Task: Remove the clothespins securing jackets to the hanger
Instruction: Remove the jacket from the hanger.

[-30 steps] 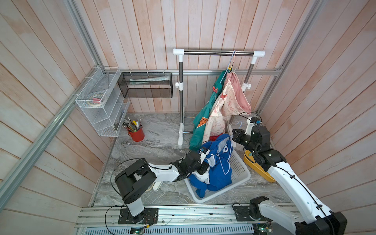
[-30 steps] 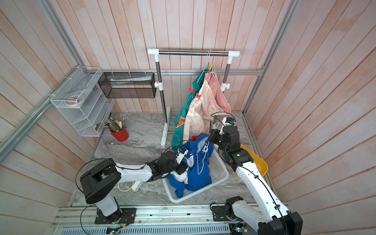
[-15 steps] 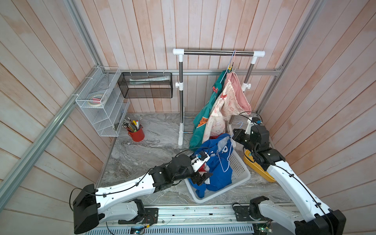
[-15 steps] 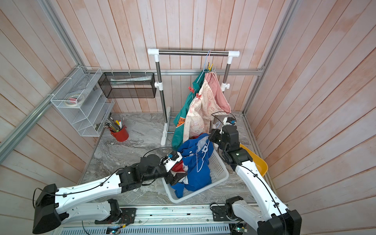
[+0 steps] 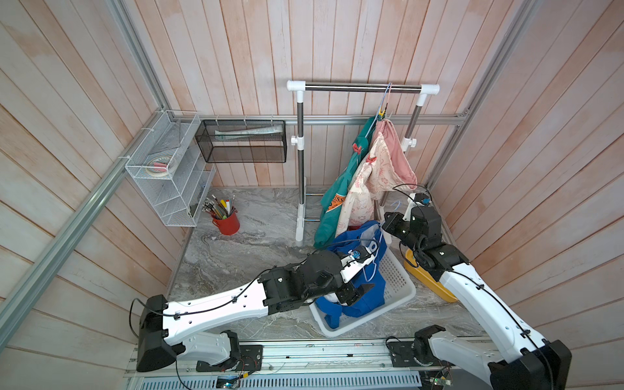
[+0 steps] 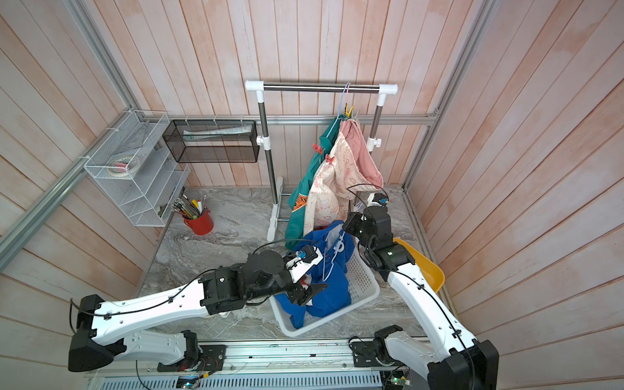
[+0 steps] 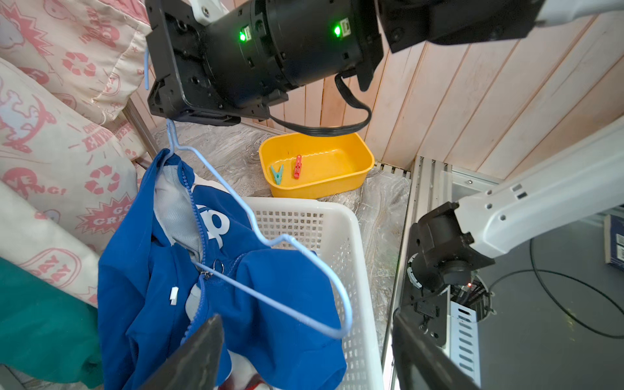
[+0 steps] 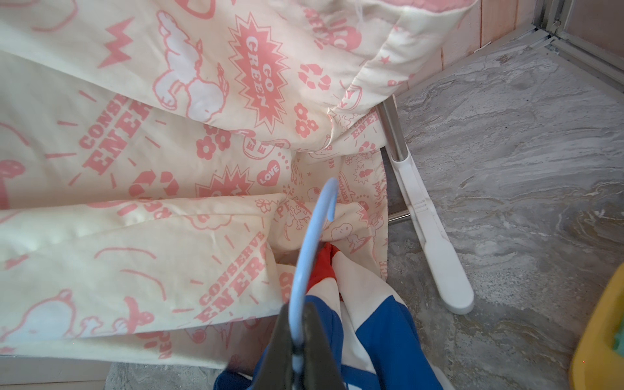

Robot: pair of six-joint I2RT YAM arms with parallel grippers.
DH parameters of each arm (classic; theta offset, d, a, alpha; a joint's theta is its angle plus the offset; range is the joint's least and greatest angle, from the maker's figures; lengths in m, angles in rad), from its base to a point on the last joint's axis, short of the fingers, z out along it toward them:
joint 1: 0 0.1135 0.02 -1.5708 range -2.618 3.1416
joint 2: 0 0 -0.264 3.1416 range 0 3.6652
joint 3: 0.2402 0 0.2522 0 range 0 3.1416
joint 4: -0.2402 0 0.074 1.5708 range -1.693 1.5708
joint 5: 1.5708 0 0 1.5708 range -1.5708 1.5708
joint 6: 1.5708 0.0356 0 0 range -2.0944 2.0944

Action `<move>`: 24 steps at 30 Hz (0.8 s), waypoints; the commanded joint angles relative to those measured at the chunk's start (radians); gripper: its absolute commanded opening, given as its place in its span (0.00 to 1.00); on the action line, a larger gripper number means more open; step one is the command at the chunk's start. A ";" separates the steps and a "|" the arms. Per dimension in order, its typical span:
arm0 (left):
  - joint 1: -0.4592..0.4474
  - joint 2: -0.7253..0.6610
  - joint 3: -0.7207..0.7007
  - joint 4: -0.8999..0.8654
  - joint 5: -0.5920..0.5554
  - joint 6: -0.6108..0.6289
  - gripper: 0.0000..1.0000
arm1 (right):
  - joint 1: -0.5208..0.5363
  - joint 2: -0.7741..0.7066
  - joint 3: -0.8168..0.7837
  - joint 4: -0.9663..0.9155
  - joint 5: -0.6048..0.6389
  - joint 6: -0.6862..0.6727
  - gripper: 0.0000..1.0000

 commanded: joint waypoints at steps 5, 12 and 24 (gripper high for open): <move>-0.006 0.092 0.081 -0.053 -0.049 0.012 0.63 | 0.010 -0.001 0.030 -0.011 0.042 0.006 0.00; -0.001 0.147 0.119 -0.072 -0.161 -0.010 0.06 | 0.026 -0.020 0.027 -0.014 0.047 -0.005 0.00; 0.028 -0.076 -0.057 -0.029 -0.188 -0.149 0.00 | 0.035 -0.170 0.177 -0.174 0.076 -0.198 0.88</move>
